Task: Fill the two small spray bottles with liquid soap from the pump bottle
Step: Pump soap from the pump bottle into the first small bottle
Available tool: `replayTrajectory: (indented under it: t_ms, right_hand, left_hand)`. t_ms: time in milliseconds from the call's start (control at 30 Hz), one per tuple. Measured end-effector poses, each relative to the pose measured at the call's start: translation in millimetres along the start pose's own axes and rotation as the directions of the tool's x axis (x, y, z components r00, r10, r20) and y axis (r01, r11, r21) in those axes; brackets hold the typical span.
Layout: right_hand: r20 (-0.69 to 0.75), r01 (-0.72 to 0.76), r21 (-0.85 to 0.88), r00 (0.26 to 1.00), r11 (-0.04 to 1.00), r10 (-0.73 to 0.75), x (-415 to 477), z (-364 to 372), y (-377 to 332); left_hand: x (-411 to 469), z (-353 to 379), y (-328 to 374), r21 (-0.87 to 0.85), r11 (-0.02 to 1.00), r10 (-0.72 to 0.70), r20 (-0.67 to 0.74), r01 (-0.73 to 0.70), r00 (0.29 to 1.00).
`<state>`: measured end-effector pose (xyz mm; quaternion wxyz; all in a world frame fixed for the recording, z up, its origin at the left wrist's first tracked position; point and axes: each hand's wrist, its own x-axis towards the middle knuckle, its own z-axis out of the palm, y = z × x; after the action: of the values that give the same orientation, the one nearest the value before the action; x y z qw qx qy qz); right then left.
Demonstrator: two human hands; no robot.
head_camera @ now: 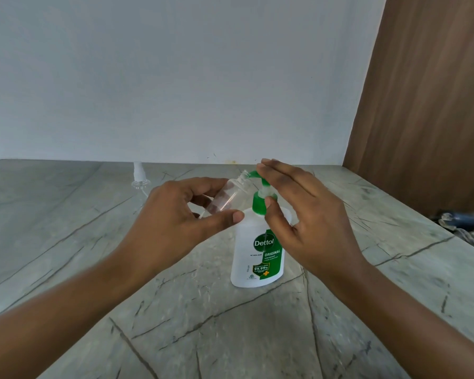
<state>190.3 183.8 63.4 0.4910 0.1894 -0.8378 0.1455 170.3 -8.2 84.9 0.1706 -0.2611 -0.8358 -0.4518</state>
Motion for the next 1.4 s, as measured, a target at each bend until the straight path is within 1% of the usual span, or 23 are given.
replayTrajectory:
  t_ms: [200, 500, 800, 1000, 1300, 1400]
  right_hand:
    - [-0.033, 0.036, -0.076, 0.999, 0.997, -0.038, -3, 2, 1]
    - [-0.047, 0.053, -0.085, 0.997, 0.995, -0.057, -9, 6, 2]
    - [-0.021, 0.055, -0.053, 0.998, 0.997, -0.056, -12, 8, 3]
    - [-0.004, 0.065, -0.084, 0.998, 0.994, -0.066, -6, 6, 3]
    - [0.064, 0.077, -0.221, 0.996, 0.972, -0.064, 3, -4, -6]
    - [0.059, 0.072, -0.261, 0.997, 0.963, -0.059, 2, -4, -11]
  left_hand:
    - [0, 2, 2, -0.001, 1.0, 0.001, 0.0, -0.001, 1.0]
    - [-2, 1, 1, 0.032, 0.999, -0.017, 0.013, 0.016, 1.0]
    - [-5, 6, 0, 0.047, 0.998, -0.043, 0.031, 0.041, 0.999]
    - [-3, 5, 1, 0.039, 0.998, -0.048, 0.029, 0.047, 0.998]
    - [1, 4, 9, 0.07, 0.997, -0.028, 0.009, 0.027, 1.0]
    - [0, 3, 9, 0.079, 0.997, -0.024, 0.005, 0.023, 1.0]
